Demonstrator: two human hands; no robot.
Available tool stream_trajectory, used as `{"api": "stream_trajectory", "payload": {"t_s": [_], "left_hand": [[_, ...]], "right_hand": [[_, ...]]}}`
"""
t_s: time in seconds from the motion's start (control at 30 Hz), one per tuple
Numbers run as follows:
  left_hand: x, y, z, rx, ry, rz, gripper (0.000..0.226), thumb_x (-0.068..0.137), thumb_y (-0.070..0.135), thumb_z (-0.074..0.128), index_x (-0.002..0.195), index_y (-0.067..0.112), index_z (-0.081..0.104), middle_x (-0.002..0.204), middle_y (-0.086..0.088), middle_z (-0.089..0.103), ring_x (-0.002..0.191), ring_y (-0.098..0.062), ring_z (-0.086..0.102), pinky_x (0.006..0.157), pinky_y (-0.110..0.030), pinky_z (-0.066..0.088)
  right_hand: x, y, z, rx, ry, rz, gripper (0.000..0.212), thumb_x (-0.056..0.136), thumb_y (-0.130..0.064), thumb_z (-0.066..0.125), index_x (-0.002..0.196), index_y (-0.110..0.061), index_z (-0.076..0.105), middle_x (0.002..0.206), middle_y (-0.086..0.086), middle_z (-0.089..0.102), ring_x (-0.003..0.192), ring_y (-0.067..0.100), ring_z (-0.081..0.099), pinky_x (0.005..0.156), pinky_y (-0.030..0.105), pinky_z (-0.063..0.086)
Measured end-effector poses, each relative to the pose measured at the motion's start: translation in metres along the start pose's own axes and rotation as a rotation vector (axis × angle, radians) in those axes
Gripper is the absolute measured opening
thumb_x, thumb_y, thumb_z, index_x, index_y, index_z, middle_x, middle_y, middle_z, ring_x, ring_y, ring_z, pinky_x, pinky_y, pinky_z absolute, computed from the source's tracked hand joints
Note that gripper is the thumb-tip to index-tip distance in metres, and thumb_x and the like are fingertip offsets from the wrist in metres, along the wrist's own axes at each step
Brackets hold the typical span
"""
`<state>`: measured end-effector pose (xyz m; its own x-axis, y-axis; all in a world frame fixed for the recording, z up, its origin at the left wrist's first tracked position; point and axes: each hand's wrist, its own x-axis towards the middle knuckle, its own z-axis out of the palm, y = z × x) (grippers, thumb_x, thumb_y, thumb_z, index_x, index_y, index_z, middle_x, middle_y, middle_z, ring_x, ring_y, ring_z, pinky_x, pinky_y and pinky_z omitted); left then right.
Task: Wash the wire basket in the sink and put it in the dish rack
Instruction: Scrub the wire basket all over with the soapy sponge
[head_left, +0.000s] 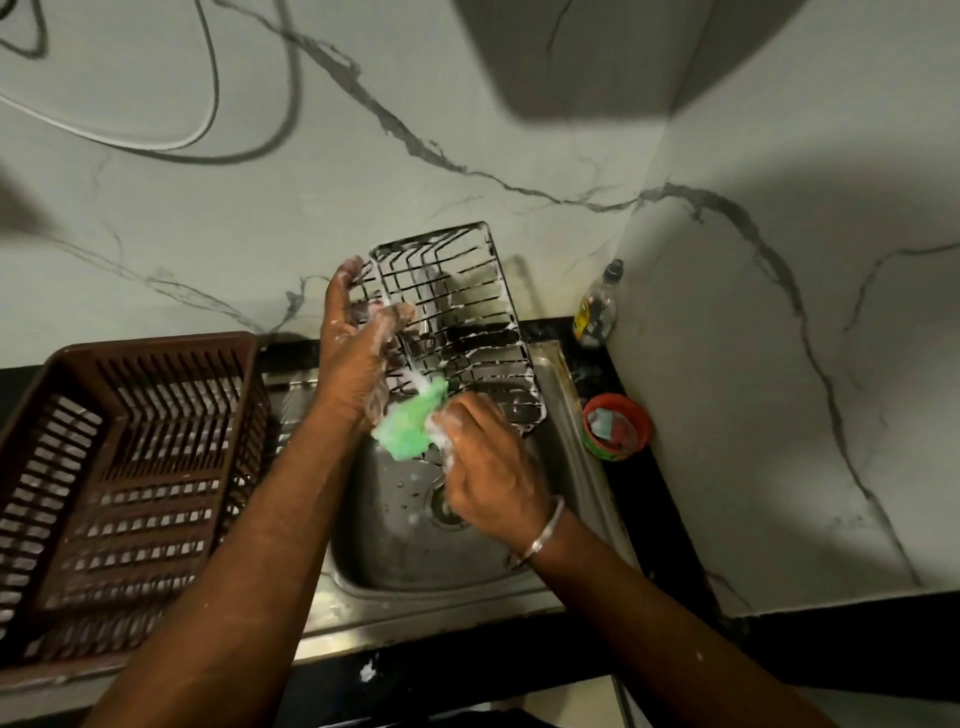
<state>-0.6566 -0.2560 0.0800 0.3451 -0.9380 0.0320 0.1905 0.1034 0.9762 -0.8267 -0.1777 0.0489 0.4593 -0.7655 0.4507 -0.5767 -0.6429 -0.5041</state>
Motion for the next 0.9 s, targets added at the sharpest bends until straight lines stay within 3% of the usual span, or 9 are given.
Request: {"api": "stream_trajectory", "payload": {"t_s": [0.17,0.33,0.43,0.57,0.67,0.73,0.83,0.9], "left_hand": [[0.006,0.003,0.000,-0.059,0.039,0.001,0.068,0.088,0.008,0.076,0.143,0.042,0.055,0.158,-0.007,0.043,0.127,-0.024,0.058,0.088,-0.033,0.054],[0.008,0.011,-0.007,-0.135,0.096,-0.050,0.062,0.079,0.023,0.081,0.126,0.058,0.061,0.155,-0.007,0.049,0.126,-0.026,0.062,0.089,-0.045,0.053],[0.006,0.015,-0.009,-0.153,0.101,-0.050,0.063,0.065,0.039,0.084,0.119,0.064,0.063,0.158,-0.012,0.048,0.115,-0.025,0.063,0.071,-0.032,0.048],[0.004,0.017,-0.012,-0.192,0.105,-0.033,0.058,0.060,0.045,0.080,0.112,0.067,0.064,0.154,-0.014,0.052,0.116,-0.031,0.059,0.070,-0.035,0.047],[0.006,0.016,-0.015,-0.207,0.109,-0.053,0.053,0.082,0.030,0.074,0.126,0.057,0.061,0.125,0.000,0.072,0.103,-0.029,0.055,0.068,-0.033,0.041],[0.008,0.012,-0.021,-0.193,0.124,-0.063,0.051,0.097,0.020,0.065,0.138,0.049,0.057,0.103,0.009,0.076,0.108,-0.030,0.055,0.070,-0.033,0.043],[0.009,0.009,-0.024,-0.188,0.119,-0.069,0.052,0.103,0.022,0.060,0.150,0.041,0.051,0.106,0.004,0.071,0.100,-0.024,0.059,0.064,-0.031,0.049],[0.009,0.009,-0.026,-0.201,0.116,-0.083,0.053,0.103,0.023,0.060,0.152,0.040,0.050,0.104,0.005,0.072,0.089,-0.019,0.059,0.059,-0.030,0.047]], "right_hand": [[-0.005,0.003,0.001,-0.030,-0.038,0.033,0.038,0.076,0.001,0.061,0.114,-0.006,0.063,0.111,0.009,0.056,0.104,0.024,0.052,0.094,0.036,0.048],[-0.024,0.013,-0.004,-0.095,-0.136,-0.022,0.038,0.073,-0.006,0.064,0.111,-0.010,0.061,0.108,0.007,0.055,0.099,0.025,0.049,0.088,0.039,0.042],[-0.028,0.029,-0.007,-0.136,-0.109,0.033,0.037,0.074,-0.008,0.065,0.110,-0.011,0.061,0.109,0.007,0.056,0.100,0.026,0.050,0.088,0.041,0.041],[-0.033,0.029,-0.004,-0.161,-0.149,0.026,0.036,0.074,-0.009,0.064,0.110,-0.012,0.061,0.111,0.006,0.055,0.101,0.026,0.049,0.087,0.041,0.040],[-0.030,0.049,-0.011,-0.208,-0.051,0.191,0.041,0.071,-0.011,0.050,0.110,-0.010,0.062,0.109,0.007,0.054,0.101,0.026,0.048,0.089,0.046,0.045],[-0.028,0.053,-0.013,-0.189,-0.005,0.245,0.042,0.069,-0.008,0.050,0.110,-0.008,0.062,0.107,0.008,0.055,0.101,0.027,0.049,0.091,0.045,0.045],[-0.034,0.045,-0.011,-0.223,-0.058,0.111,0.036,0.072,-0.008,0.058,0.108,-0.009,0.064,0.105,0.007,0.056,0.097,0.025,0.049,0.087,0.040,0.039],[-0.032,0.055,-0.016,-0.220,-0.021,0.181,0.039,0.072,-0.011,0.053,0.110,-0.009,0.063,0.107,0.007,0.055,0.097,0.027,0.049,0.086,0.043,0.043]]}}
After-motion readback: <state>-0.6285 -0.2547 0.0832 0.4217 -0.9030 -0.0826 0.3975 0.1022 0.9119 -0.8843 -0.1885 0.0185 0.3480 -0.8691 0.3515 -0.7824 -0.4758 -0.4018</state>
